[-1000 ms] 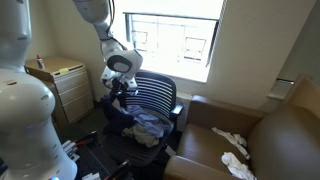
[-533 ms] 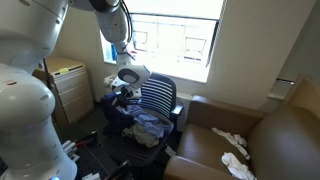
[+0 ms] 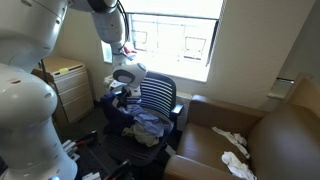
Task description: Move the t-shirt from the armrest to the seat of the chair
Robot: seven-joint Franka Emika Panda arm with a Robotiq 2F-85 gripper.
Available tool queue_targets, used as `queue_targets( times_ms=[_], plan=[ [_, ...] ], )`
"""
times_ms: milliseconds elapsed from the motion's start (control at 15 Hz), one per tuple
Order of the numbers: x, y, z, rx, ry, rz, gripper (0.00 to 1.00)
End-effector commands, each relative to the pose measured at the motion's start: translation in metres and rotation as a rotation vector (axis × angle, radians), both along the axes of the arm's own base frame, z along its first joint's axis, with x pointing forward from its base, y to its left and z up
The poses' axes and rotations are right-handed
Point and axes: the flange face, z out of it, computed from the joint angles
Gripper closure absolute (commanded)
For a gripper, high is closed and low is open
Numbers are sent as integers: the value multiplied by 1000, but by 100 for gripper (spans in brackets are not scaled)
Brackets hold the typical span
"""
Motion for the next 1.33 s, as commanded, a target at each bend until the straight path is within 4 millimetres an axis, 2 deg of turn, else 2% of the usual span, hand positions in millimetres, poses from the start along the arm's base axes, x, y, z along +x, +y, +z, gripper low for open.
queue_targets(
  times_ms=[0, 200, 267, 467, 533, 600, 733, 1267],
  plan=[
    [-26, 82, -34, -108, -47, 149, 0],
    [-54, 158, -60, -148, -34, 305, 0],
    [-49, 124, -42, -142, -41, 237, 0],
    [-54, 148, -57, -167, -47, 272, 0],
    [-54, 151, -58, -165, -48, 276, 4],
    [-52, 148, -59, -159, -42, 263, 26],
    [-51, 143, -60, -147, -30, 243, 32],
    [-36, 120, -58, -130, -48, 165, 87]
  ],
)
